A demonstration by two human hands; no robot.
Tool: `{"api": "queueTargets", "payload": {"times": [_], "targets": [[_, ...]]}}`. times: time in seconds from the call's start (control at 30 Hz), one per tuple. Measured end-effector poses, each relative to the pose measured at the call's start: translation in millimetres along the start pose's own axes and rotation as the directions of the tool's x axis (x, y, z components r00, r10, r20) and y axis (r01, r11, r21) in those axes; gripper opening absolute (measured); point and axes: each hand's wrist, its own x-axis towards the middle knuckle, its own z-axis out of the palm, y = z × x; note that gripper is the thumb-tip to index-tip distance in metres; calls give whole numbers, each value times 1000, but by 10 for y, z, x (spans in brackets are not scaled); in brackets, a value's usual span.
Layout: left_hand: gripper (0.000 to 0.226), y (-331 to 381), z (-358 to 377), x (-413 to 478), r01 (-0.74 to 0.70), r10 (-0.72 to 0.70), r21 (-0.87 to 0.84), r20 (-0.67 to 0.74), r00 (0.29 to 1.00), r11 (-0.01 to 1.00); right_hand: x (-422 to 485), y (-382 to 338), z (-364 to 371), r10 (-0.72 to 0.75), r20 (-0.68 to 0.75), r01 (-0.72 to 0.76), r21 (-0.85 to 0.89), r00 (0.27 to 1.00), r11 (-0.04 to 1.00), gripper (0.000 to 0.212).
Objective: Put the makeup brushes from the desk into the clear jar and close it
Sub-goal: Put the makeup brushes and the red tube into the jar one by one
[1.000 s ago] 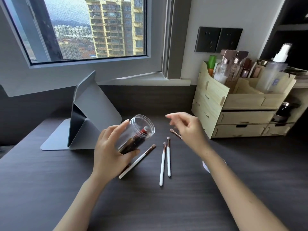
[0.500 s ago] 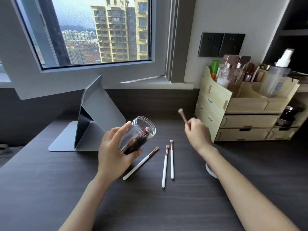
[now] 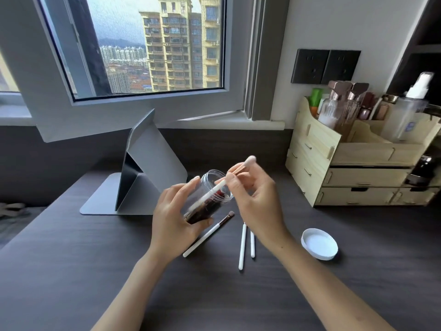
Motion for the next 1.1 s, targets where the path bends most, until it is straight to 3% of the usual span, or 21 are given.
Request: {"api": "queueTargets", "payload": {"times": [0.1,0.2,0.27,0.33,0.43,0.47,0.53,0.63,0.7,0.83,1.0,1.1], "targets": [[84,-1,11,0,21,-21,-48,-6,1000,999,-4,84,58,-101,-18,92,-285,995,954,38],[83,3,16,6,51,-51,-92,-1,999,994,21,135,101,-186,15,173,-448,983,877,44],[83,6,9,10,62,-63,-112,-2,998,992,30,132,99,-192,52,196,-410,980,891,42],[83,1,-6,14,62,-65,-125,-20,998,990,46,125,50,-179,15,178,-221,984,959,37],[84,-18,-32,25,68,-74,-134,-45,996,989,117,230,-82,30,-145,-24,42,989,999,29],[84,-24,-38,28,81,-89,-144,-53,995,986,145,336,-125,118,-169,-121,-11,979,993,29],[83,-41,-40,35,101,-114,-171,-71,991,980,191,607,-190,249,-130,-277,-305,960,911,25],[82,-65,-32,38,93,-110,-178,-88,990,980,190,961,-217,436,-57,-358,-671,898,649,18],[83,-72,-27,36,86,-101,-163,-87,991,983,203,1098,-208,525,-82,-403,-744,847,534,26],[84,-81,-17,24,63,-74,-140,-76,994,988,336,1188,-144,576,-115,-413,-809,809,418,36],[85,-70,-16,27,60,-69,-118,-69,995,991,467,1161,-171,619,-20,-318,-870,785,376,19],[85,-75,-23,24,60,-68,-106,-77,995,993,500,1144,-335,601,-9,-380,-783,799,493,38]]}}
